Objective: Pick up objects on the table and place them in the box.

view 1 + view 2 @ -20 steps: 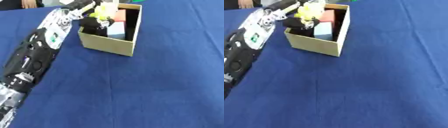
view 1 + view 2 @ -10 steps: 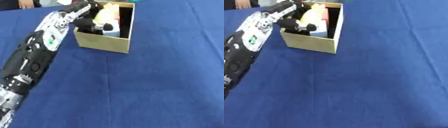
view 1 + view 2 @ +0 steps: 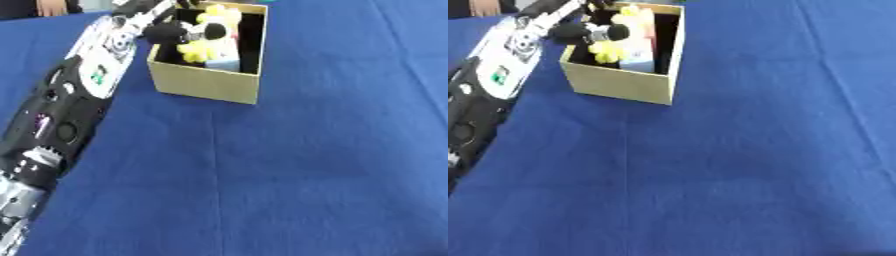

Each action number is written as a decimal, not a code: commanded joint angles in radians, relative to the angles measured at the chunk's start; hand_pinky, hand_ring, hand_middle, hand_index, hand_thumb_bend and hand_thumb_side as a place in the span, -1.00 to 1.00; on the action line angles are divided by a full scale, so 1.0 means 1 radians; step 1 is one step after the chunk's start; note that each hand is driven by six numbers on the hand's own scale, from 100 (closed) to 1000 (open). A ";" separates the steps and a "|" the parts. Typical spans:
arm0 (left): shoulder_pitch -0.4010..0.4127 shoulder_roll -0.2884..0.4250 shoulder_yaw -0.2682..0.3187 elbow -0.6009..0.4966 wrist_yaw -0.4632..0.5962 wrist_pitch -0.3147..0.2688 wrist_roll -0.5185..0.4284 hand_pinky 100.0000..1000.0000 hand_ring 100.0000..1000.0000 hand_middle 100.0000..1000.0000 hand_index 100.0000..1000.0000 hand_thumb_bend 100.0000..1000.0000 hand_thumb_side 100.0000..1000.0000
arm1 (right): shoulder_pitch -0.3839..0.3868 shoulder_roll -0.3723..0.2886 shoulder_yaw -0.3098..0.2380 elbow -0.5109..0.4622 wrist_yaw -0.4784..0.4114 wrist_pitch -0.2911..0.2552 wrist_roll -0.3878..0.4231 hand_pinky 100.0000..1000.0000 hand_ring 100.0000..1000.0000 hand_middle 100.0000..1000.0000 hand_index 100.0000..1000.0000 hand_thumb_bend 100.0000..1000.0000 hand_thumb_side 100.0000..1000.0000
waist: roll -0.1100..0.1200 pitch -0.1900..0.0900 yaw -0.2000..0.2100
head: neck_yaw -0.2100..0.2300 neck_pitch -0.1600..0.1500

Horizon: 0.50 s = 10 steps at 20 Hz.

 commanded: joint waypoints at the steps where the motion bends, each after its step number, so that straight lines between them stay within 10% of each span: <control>1: -0.014 0.023 0.015 -0.057 0.059 0.017 0.024 0.49 0.61 0.48 0.73 0.98 1.00 | -0.006 -0.014 -0.009 -0.016 -0.006 -0.001 -0.002 0.67 0.38 0.24 0.48 -1.00 0.63 | -0.008 -0.027 0.001 | 0.001 0.005; 10: 0.000 0.045 0.033 -0.190 0.179 0.075 0.065 0.46 0.56 0.42 0.67 0.65 0.96 | -0.003 -0.019 -0.012 -0.016 -0.004 -0.003 -0.006 0.66 0.38 0.24 0.48 -1.00 0.61 | -0.011 -0.032 0.008 | -0.003 0.015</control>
